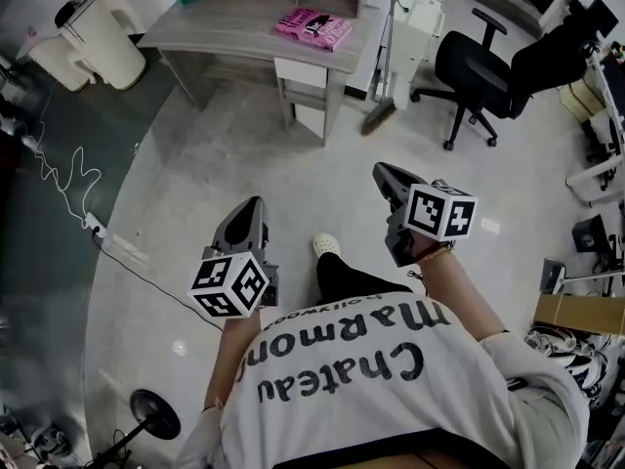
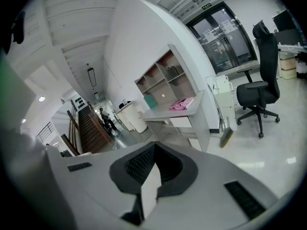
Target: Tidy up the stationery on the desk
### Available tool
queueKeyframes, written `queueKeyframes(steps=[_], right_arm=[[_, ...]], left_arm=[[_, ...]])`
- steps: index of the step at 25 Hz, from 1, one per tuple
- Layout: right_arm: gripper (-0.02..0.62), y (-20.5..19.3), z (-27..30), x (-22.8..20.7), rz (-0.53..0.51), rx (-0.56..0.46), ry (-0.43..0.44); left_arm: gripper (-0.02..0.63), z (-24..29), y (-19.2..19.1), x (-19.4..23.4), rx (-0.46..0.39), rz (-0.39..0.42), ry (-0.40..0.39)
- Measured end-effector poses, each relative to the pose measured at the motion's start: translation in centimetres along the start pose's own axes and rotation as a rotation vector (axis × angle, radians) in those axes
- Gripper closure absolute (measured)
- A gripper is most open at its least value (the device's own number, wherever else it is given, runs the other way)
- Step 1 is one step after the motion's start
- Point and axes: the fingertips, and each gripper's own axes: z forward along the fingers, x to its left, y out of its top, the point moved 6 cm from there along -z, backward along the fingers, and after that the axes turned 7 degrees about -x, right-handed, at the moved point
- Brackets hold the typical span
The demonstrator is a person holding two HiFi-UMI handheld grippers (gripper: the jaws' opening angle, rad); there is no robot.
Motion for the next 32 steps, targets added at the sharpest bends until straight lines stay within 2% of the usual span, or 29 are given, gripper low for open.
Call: queueKeyframes(steps=[4,11,17,20,24,32], right_arm=[[0.581,2.0,3.2,-0.4,-0.005,-0.002,0.027],[0.581,10.2,12.0,-0.9,-0.011,-0.050,0.091],[0.582,13.9,17.2,-2.0,-0.035,-0.067,0.132],[0.581,14.5,18.8,-2.6,-0.038,-0.062,0.139],[0.582,13.7,20.0,-3.5,-0.026,-0.034,0.130],[0.581,11.6,22.1,-5.0,0.008,0.018,0.067]], left_arm=[[0.589,2.1,1.6,1.2,-0.019,0.014,0.029],[0.590,9.9,7.8,4.1,-0.079,0.050,0.041],[0.589,14.2,9.7,6.1,-0.140,0.024,0.059],[0.589,15.5,9.8,6.7,-0.151,0.013,0.062],[0.589,16.4,9.0,7.3,-0.121,0.007,0.067],[0.589,18.4,7.7,9.7,-0.060,-0.031,0.053]])
